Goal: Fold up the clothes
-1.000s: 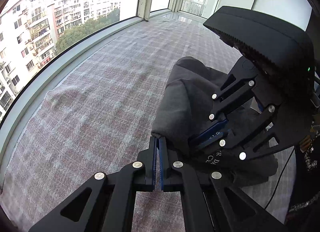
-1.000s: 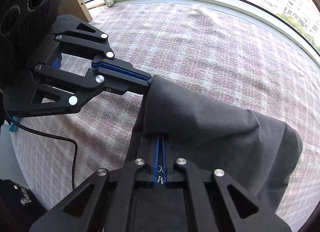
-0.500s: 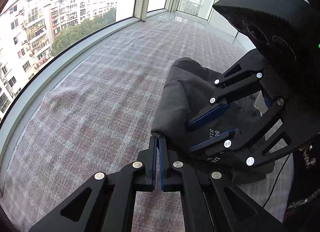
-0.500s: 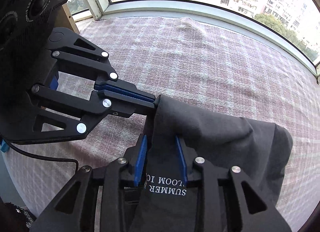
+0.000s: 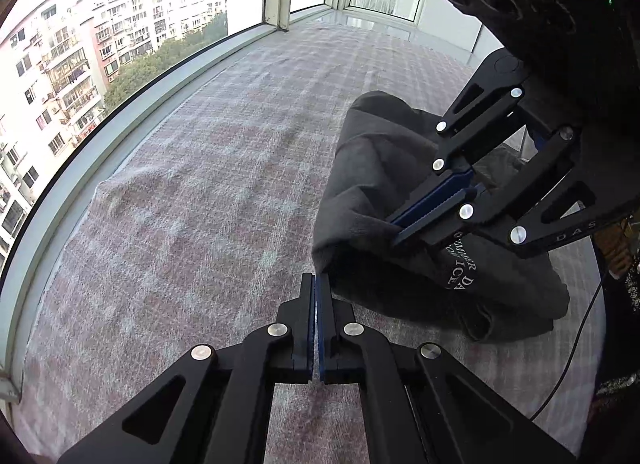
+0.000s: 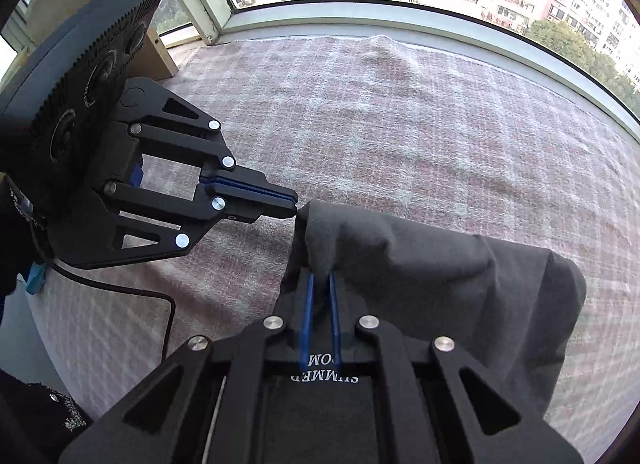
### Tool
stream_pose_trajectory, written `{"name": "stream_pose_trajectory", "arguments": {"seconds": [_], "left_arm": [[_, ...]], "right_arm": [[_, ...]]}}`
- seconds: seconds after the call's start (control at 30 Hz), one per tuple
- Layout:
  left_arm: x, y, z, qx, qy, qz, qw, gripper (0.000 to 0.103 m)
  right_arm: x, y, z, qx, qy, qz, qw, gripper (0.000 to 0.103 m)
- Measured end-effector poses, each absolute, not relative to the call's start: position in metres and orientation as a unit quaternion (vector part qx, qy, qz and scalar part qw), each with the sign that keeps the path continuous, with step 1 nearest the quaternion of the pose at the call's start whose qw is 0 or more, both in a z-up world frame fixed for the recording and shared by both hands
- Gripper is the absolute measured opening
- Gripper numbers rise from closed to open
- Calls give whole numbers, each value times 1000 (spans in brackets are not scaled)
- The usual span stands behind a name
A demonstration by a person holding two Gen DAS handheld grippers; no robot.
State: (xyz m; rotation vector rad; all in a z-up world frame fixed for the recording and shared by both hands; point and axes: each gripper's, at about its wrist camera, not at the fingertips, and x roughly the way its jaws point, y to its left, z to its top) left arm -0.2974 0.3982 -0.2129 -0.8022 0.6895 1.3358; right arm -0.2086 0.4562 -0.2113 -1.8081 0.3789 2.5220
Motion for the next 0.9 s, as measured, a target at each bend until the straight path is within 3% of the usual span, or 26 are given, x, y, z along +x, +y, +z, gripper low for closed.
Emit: {"name": "stream_pose_trajectory", "arguments": {"seconds": [0.13, 0.27, 0.67, 0.9], "left_arm": [[-294, 403, -214, -355, 302, 585, 664, 4], [-290, 414, -218, -355, 316, 591, 652, 23], [-288, 395, -200, -364, 291, 596, 654, 23], [-287, 426, -222, -365, 335, 608, 621, 26]], "right_arm": [[-207, 459, -208, -579, 128, 806, 4, 7], [-204, 458, -203, -579, 126, 805, -1, 7], [-208, 458, -211, -578, 142, 803, -12, 6], [-208, 458, -217, -580, 158, 799, -24, 5]]}}
